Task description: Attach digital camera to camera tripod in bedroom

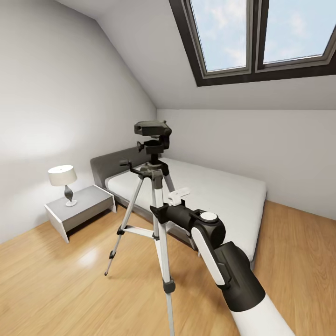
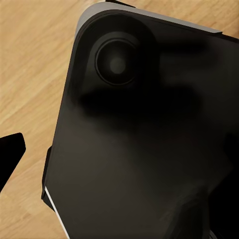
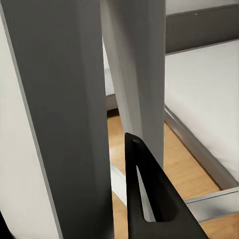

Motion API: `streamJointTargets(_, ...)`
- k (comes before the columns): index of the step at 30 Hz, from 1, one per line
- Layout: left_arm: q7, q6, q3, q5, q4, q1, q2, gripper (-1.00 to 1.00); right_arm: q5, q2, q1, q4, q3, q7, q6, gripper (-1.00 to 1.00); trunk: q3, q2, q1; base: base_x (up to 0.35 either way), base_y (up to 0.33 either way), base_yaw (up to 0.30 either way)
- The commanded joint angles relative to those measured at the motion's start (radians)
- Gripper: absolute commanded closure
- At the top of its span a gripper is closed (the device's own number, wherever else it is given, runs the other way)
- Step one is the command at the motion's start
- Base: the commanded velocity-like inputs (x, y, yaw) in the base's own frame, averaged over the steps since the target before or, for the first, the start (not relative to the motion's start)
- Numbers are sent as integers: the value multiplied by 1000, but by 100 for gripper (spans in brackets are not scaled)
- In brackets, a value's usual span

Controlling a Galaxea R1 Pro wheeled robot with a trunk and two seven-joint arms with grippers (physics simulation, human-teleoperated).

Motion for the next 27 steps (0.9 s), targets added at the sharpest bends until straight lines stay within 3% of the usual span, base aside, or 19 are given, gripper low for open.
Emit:
streamJointTargets(1, 0, -2, 1, 5, -1, 1, 0, -100, 28, 1, -1, -1, -1, 2, -51, 100, -1, -1, 0, 0, 0, 0)
streamJointTargets(17, 0, -2, 1, 5, -1, 1, 1, -100, 26, 2, -1, -1, -8, 4, -29, 100, -1, -1, 0, 0, 7, 0)
streamJointTargets(27, 0, -2, 1, 5, -1, 1, 0, -100, 18, 2, -1, -1, -12, 5, -27, 100, -1, -1, 0, 0, 271, 0)
